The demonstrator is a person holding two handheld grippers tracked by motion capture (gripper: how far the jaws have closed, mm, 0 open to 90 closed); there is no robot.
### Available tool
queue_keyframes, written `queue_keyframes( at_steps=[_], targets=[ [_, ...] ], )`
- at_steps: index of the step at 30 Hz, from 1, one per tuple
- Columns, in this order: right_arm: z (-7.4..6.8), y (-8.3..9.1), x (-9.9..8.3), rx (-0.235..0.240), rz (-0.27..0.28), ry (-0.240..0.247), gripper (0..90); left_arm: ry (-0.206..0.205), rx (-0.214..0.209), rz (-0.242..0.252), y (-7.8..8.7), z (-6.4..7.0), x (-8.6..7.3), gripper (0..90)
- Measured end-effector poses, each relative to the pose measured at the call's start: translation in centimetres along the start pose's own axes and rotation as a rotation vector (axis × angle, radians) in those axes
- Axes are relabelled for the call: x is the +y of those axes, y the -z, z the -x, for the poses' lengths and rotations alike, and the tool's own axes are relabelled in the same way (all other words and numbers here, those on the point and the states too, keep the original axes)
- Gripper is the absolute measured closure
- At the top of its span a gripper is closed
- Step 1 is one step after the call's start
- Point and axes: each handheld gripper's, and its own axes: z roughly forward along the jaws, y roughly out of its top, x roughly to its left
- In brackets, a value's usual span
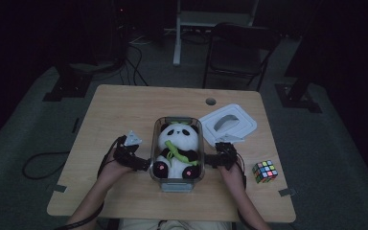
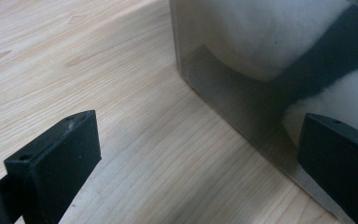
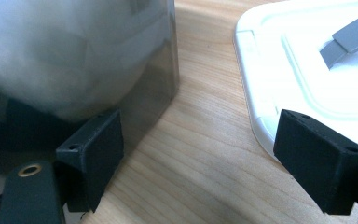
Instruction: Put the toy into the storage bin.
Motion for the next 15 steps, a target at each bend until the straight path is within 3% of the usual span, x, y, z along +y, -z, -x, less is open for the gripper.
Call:
queue_keyframes(
  at_steps=[2,8,12,15],
  targets=[
    [0.2,0.3,0.1,0.009,0.010,0.001,14.3,0.002,-0.009,0.005,-0.2,-0.1,0.0,0.5],
    [0.2,2.5,0.8,-0.013,0.075,0.076,13.5,0.007,-0.015,0.024,-0.5,-0.6,-0.1,0.6],
    [0.5,3.8,0.9,-0.027,0.094,0.081,13.1,0.014,-0.013,0.019,-0.6,-0.8,-0.2,0.6],
    [1.5,5.8,0.6,-0.057,0.111,0.065,13.1,0.034,-0.023,0.023,-0.6,-1.2,-0.7,0.6]
  ],
)
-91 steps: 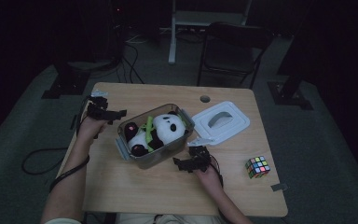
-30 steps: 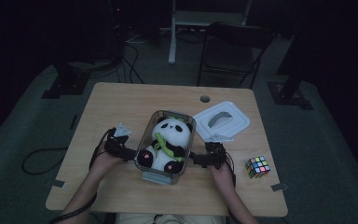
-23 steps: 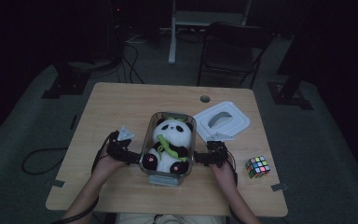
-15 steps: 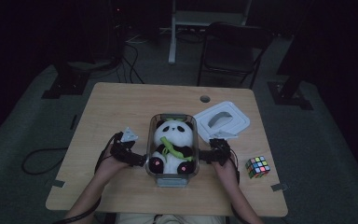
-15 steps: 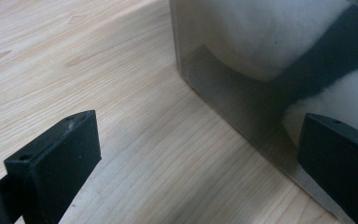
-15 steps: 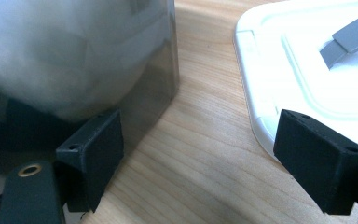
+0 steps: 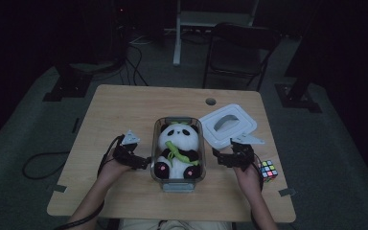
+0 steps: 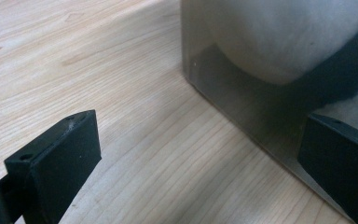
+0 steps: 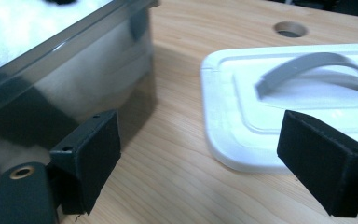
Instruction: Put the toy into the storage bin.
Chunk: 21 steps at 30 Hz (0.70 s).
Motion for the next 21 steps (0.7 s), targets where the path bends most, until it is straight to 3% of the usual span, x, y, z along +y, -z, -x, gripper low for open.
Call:
queue_keyframes(
  at_steps=[7,10,15,18,21],
  targets=[
    [2.5,3.3,-1.0,-0.130,0.001,-0.058,11.8,-0.001,-0.011,0.027,0.0,-0.5,0.0,0.6],
    [3.7,4.5,-1.8,-0.120,0.012,-0.093,11.8,0.004,-0.004,0.030,0.0,-0.8,0.1,0.6],
    [5.1,6.1,-3.3,-0.218,-0.010,-0.116,11.8,0.021,0.006,0.029,-0.5,-1.6,0.2,0.7],
    [5.9,6.9,-4.4,-0.230,-0.020,-0.169,11.8,0.029,0.014,0.028,-1.0,-2.1,0.4,0.7],
    [6.4,7.6,-5.5,-0.265,-0.041,-0.186,11.8,0.026,0.014,0.030,-1.2,-2.4,0.7,0.7]
  ],
)
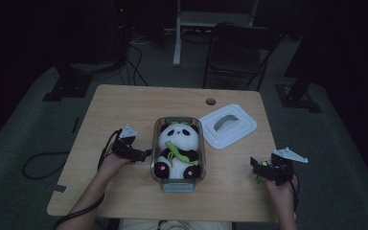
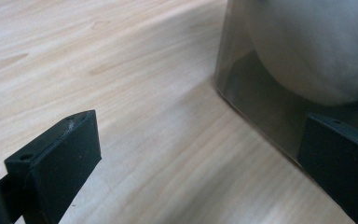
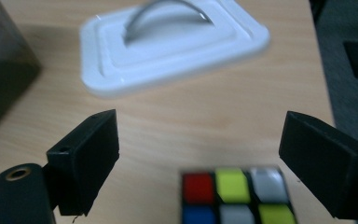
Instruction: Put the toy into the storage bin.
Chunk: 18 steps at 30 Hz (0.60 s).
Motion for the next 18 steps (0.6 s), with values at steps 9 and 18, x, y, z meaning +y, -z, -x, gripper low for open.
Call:
queue_keyframes(
  at_steps=[9,18],
  targets=[
    [1.5,0.0,-2.4,-0.059,-0.081,-0.057,11.8,-0.017,-0.017,0.008,-0.8,0.6,1.1,0.6],
    [1.4,-0.8,-4.0,-0.045,-0.168,-0.034,24.1,-0.026,0.001,0.008,-1.0,0.8,1.7,0.7]
  ],
)
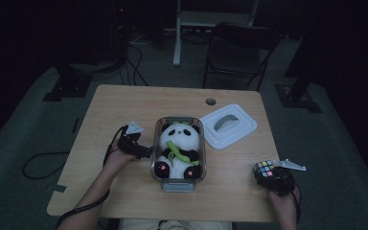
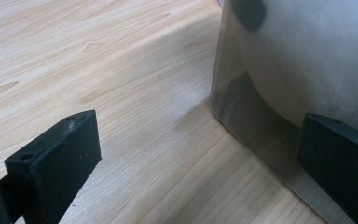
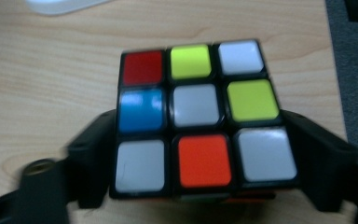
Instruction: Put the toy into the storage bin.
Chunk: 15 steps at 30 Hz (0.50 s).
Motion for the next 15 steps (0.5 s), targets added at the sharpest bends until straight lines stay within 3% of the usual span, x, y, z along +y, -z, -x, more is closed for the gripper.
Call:
queue_keyframes(
  at_steps=[3,5,10,15],
  targets=[
    [0.1,0.0,-0.1,0.016,0.003,0.006,32.6,0.000,-0.004,0.001,-0.2,0.0,0.2,0.7],
    [-0.1,0.1,0.0,-0.001,0.000,0.031,32.9,0.000,-0.006,-0.003,-0.4,0.0,0.2,0.7],
    [0.0,0.2,0.4,0.005,-0.002,0.038,33.5,0.000,-0.007,-0.007,-0.5,0.1,0.1,0.7],
    [0.0,0.5,1.2,0.045,0.006,0.045,33.5,-0.007,-0.003,-0.010,-0.3,0.2,0.1,0.7]
  ],
)
